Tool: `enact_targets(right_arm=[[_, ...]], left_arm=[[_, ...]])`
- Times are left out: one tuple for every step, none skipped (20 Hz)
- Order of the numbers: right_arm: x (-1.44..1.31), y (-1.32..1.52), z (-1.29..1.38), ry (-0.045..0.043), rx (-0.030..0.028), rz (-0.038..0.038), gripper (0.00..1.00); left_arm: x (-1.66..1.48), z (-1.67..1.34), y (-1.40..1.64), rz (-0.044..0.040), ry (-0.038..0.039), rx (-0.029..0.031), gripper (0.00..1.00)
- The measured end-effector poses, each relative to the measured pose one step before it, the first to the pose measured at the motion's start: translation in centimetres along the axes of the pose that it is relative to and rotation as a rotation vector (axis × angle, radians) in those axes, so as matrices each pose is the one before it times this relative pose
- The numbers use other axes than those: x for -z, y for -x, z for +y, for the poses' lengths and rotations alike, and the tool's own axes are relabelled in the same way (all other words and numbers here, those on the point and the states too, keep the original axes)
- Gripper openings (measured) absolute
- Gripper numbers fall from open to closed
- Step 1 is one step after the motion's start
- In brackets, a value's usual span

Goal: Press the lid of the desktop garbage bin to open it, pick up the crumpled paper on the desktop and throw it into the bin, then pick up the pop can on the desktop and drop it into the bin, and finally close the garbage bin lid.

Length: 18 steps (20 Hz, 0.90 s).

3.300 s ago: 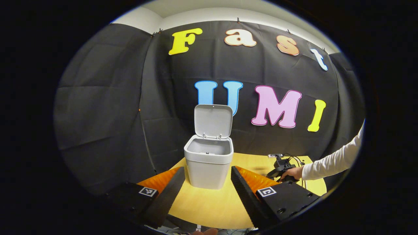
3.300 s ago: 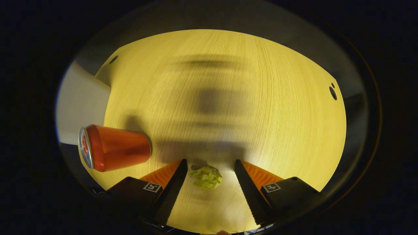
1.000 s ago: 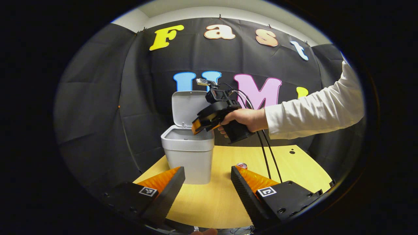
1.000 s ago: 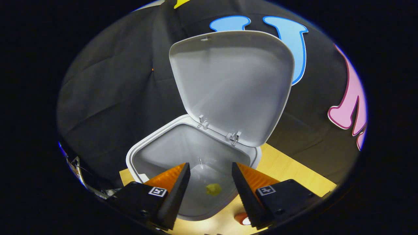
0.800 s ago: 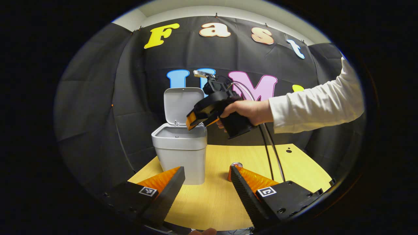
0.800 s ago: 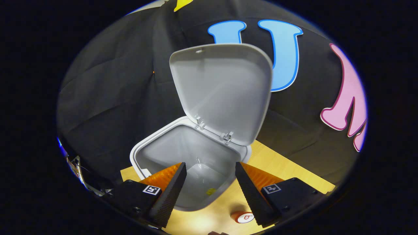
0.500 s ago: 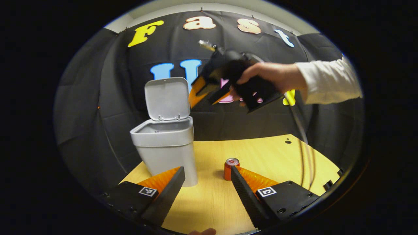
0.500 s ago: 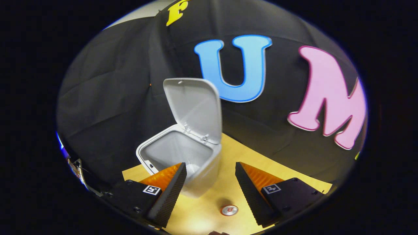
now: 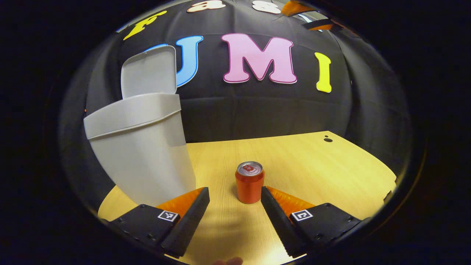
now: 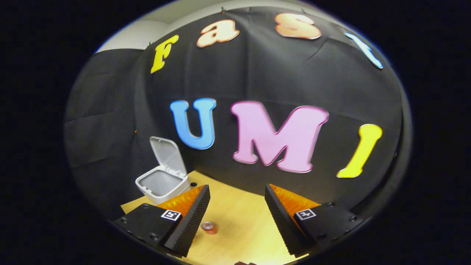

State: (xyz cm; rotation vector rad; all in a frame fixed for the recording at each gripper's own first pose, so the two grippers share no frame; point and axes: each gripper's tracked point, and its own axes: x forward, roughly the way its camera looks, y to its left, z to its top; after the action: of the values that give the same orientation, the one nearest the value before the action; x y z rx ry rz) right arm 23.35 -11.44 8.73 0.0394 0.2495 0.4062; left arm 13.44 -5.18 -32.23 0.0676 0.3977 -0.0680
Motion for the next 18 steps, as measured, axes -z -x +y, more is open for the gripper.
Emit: enact_targets(right_arm=[[-0.521,1.364,-1.755,-0.00688,0.04238,-0.01324,0.96],[-0.270,1.262,-1.508,-0.00705,0.03801,-0.00783,0.96],[-0.292,0.798,-1.106,-0.00450,0.02956,-0.00950,0.96],[-0.122,0.509,-1.202,0.00210,0.03054,-0.00499,0.96],[0.081,0.253,-0.870,0.00801,0.02255,-0.00131,0.96],[0.201,0.305,-0.447,0.00430,0.01448,0.00085,0.96],[0.112,0.152,-0.276,-0.00037,0.01124,0.00646,0.96],[0.287,0.192,0.029,-0.00697,-0.00242,0.00850,0.96],[0.378,0.131,0.174,-0.00936,-0.00559,0.01295,0.96],[0.481,-0.196,0.189,-0.00325,-0.00734,0.00983,0.96],[0.375,-0.141,0.162,0.00013,-0.00808,0.01134,0.96],[0.322,-0.113,0.093,0.00632,-0.00865,0.00382,0.96],[0.263,-0.119,0.030,0.00527,-0.00746,0.01163,0.96],[0.195,-0.189,0.232,0.00411,-0.00857,0.00762,0.96],[0.035,-0.207,0.195,0.00090,-0.01145,0.00430,0.96],[0.135,-0.374,0.165,0.00334,-0.01333,0.00241,0.96],[0.058,-0.446,0.011,0.01327,-0.00949,-0.00120,0.96],[0.139,-0.478,0.011,0.00452,-0.01124,0.00099,0.96]], left_arm=[[0.748,-0.417,-1.143,0.01927,0.00080,0.00983,0.96],[0.510,-0.140,-0.886,0.00566,-0.00338,0.00797,0.96],[0.459,-0.409,-0.989,0.00746,-0.00799,0.01510,0.96],[0.308,-0.263,-0.776,0.00455,-0.00568,0.01017,0.96],[0.038,-0.232,-0.841,0.00110,-0.00183,0.00892,0.96],[0.114,-0.256,-0.740,0.00181,0.00239,0.00938,0.96],[-0.165,-0.343,-0.803,-0.00792,0.00428,0.01108,0.96],[-0.111,-0.230,-0.790,-0.00912,-0.00396,0.00401,0.96],[-0.085,-0.215,-0.928,-0.00220,-0.00891,0.00451,0.96],[0.132,-0.080,-0.653,0.00219,-0.01194,-0.00240,0.96],[0.216,-0.008,-0.885,0.00685,-0.00691,-0.00537,0.95],[0.378,-0.064,-1.140,0.00533,0.00160,-0.00057,0.96],[0.272,-0.084,-0.943,0.00734,0.00144,-0.00194,0.95],[0.328,0.143,-0.719,0.00966,-0.00414,-0.00969,0.95],[0.016,0.149,-0.377,0.00332,-0.00027,-0.00836,0.95],[-0.491,-0.204,-0.069,-0.00881,0.01094,-0.00120,0.96],[-0.457,0.075,0.048,-0.00082,0.01018,-0.00836,0.95],[-0.660,0.076,0.267,-0.00444,0.00912,-0.01100,0.87]])
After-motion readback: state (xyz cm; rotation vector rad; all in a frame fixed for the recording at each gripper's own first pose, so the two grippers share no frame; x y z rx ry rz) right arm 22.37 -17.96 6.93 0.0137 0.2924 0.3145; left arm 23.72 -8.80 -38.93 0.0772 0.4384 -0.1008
